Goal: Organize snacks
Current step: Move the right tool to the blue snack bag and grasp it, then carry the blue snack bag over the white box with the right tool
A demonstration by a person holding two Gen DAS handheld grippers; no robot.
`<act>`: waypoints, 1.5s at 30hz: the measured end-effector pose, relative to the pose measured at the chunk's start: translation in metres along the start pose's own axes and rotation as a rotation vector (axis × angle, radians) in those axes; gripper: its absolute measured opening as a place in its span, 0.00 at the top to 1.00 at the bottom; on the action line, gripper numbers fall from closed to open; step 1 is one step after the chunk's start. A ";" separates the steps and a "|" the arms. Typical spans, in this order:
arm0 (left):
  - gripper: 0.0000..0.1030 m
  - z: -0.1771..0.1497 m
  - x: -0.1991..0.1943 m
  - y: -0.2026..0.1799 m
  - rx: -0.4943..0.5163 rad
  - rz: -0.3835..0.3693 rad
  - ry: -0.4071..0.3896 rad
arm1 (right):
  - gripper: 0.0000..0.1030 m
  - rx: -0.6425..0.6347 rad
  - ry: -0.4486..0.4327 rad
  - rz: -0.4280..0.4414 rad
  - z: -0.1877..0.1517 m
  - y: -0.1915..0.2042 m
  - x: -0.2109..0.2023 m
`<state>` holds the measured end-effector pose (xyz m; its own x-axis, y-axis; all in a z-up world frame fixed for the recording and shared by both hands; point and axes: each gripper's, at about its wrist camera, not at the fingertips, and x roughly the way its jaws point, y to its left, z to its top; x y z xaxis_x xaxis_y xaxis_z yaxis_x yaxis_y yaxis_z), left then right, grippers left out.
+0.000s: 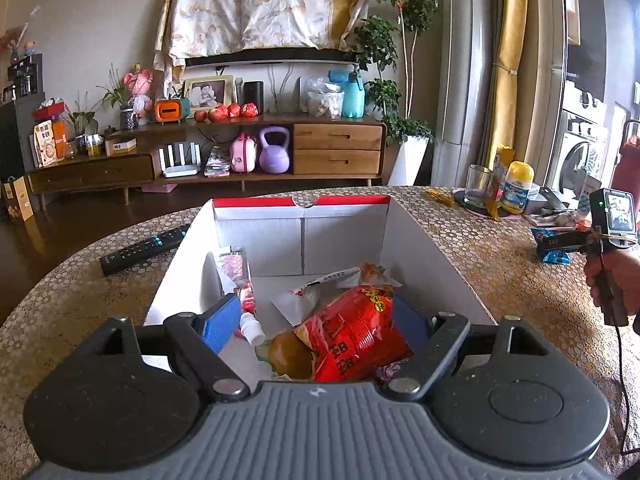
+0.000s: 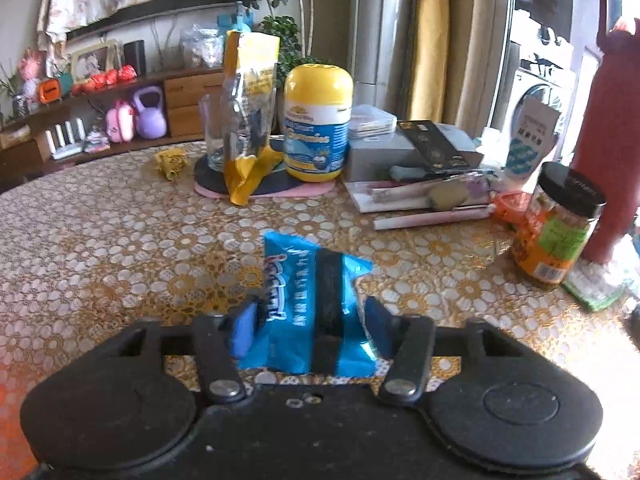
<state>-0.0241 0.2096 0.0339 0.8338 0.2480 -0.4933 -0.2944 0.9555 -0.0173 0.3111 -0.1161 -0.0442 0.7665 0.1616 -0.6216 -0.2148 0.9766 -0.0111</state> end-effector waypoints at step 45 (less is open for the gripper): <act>0.20 -0.019 -0.017 0.009 -0.001 -0.051 -0.025 | 0.56 -0.239 -0.122 0.585 -0.029 0.227 -0.234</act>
<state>-0.0497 0.2105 0.0257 0.8593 0.2025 -0.4696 -0.2513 0.9670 -0.0428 0.0652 0.0634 0.0760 0.5419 0.6868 -0.4844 -0.7364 0.6658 0.1201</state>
